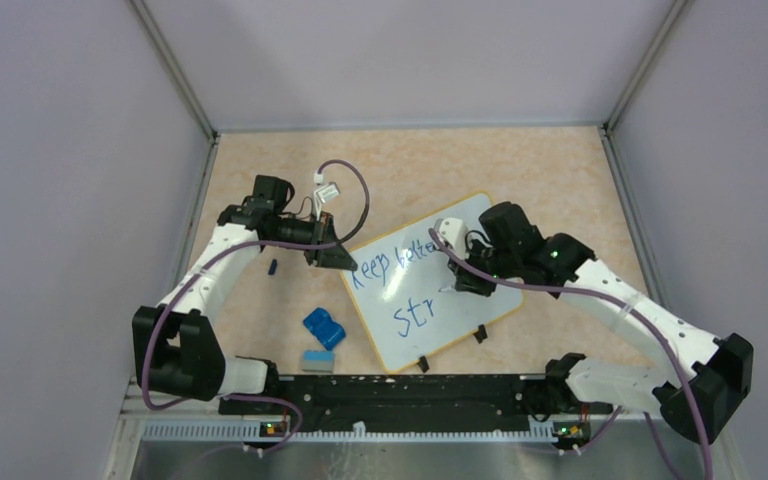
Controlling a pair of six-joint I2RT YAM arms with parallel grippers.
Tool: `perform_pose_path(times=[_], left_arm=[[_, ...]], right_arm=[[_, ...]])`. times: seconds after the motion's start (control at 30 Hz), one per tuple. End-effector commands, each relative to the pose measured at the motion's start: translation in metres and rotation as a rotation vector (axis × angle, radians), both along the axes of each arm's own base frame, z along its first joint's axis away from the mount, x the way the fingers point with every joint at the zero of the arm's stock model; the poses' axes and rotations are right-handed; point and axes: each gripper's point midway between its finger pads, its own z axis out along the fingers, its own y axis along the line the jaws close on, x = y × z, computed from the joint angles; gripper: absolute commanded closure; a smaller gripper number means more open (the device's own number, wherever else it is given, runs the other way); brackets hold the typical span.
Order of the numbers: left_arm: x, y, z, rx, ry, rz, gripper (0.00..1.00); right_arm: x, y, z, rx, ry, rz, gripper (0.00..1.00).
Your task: Write a sentence on the whiteboard
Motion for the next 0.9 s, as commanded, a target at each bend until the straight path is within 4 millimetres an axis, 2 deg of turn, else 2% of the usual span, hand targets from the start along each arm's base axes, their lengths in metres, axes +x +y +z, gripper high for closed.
perform_pose_path(times=[0.0, 0.13, 0.43, 0.7, 0.87], left_arm=[[0.008, 0.004, -0.019, 0.084, -0.064, 0.002, 1.00], [0.009, 0.004, -0.020, 0.083, -0.063, 0.001, 1.00], [0.009, 0.004, -0.020, 0.084, -0.060, 0.001, 1.00], [0.010, 0.004, -0.021, 0.084, -0.056, 0.001, 1.00], [0.010, 0.004, -0.021, 0.085, -0.054, 0.002, 1.00]], right_arm=[[0.015, 0.010, 0.010, 0.038, -0.037, -0.014, 1.00], [0.011, 0.012, 0.006, 0.039, -0.018, 0.003, 1.00], [-0.005, 0.006, -0.016, -0.018, 0.032, 0.058, 1.00], [-0.011, -0.003, -0.027, -0.064, 0.049, 0.080, 1.00], [-0.008, -0.012, -0.029, -0.104, 0.023, 0.055, 1.00]])
